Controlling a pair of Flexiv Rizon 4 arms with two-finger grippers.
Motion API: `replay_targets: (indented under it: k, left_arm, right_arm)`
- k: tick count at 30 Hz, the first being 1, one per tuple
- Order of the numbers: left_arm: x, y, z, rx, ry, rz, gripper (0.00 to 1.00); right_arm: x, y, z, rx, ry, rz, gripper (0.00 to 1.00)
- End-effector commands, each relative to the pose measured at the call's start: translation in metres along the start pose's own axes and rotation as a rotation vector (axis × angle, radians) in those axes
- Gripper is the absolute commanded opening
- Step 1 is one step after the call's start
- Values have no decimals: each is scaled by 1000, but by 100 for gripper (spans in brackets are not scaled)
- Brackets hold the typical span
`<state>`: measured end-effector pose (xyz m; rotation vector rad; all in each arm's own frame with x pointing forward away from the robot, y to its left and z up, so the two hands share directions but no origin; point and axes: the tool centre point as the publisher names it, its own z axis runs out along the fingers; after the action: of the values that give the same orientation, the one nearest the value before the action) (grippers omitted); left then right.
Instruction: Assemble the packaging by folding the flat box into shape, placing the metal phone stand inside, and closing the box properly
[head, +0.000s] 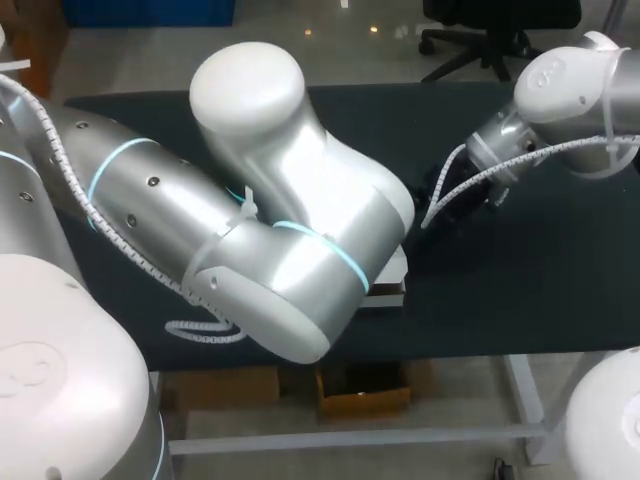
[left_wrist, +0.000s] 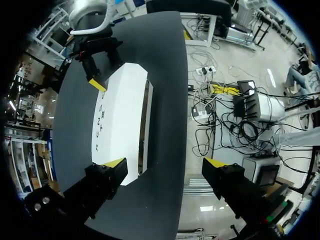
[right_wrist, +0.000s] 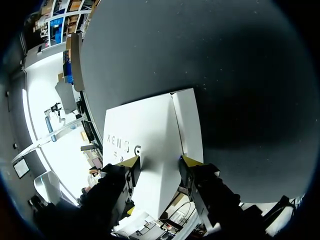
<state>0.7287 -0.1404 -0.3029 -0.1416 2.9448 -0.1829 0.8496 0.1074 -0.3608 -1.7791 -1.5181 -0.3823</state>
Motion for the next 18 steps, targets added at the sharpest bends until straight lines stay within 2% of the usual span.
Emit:
replay_targets:
  k: [1,6,7,10,18]
  left_arm:
    - [9,2,-4,4,-208,0,100]
    - [9,2,-4,4,-208,0,100]
    - [9,3,-3,-8,-206,-24,100]
    - [6,4,-3,-3,-234,-2,100]
    - [-17,11,-8,8,-280,59,100]
  right_arm:
    - [0,-1,0,-1,0,0,49]
    - [0,-1,0,-1,0,0,48]
    - [0,-1,0,-1,0,0,48]
    - [0,-1,0,-1,0,0,48]
    - [0,-1,0,-1,0,0,48]
